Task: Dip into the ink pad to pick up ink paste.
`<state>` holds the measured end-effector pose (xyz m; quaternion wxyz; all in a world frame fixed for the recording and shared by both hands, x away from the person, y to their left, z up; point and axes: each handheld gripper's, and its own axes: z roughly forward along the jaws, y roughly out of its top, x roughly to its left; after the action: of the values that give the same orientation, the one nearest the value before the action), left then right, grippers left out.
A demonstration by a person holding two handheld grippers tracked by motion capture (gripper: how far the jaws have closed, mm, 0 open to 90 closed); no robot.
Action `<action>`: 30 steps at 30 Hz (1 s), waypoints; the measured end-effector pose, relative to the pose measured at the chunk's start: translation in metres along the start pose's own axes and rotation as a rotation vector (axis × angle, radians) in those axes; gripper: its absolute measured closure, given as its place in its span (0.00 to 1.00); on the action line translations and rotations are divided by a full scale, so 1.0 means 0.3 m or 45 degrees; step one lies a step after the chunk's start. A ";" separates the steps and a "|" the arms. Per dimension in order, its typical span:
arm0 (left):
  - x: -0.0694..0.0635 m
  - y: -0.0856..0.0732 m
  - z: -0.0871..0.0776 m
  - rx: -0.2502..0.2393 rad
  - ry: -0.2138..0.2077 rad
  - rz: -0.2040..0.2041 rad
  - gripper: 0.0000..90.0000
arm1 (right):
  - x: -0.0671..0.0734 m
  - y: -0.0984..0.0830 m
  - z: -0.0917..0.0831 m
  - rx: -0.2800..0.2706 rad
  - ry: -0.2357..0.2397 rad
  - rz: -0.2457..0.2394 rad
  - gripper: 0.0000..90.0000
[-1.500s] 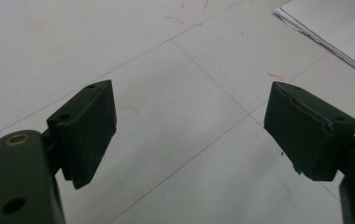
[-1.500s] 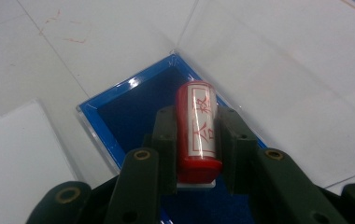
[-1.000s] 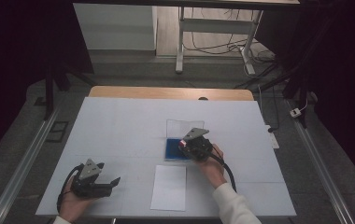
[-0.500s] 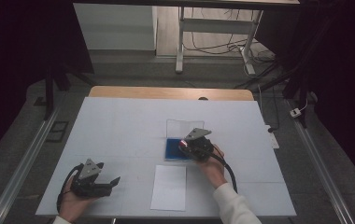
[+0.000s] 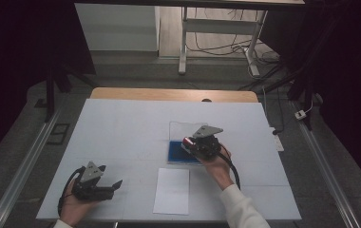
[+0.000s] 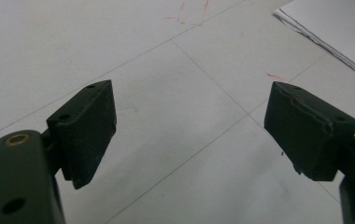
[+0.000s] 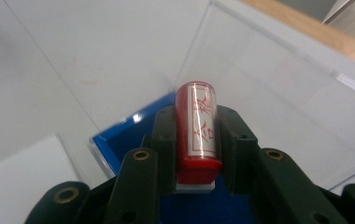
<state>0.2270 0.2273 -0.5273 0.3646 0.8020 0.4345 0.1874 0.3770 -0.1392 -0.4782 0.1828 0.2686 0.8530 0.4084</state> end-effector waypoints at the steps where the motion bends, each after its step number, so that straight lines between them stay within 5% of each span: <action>1: 0.001 0.000 0.000 0.001 -0.001 -0.001 0.19 | 0.000 0.009 -0.008 -0.006 0.004 0.000 0.77; 30: 0.007 -0.004 -0.001 0.002 0.005 -0.006 0.19 | 0.027 0.022 0.074 0.140 0.020 -0.086 0.78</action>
<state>0.2273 0.2297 -0.5281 0.3636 0.8009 0.4373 0.1876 0.3845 -0.1177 -0.4869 0.1748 0.2461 0.8842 0.3565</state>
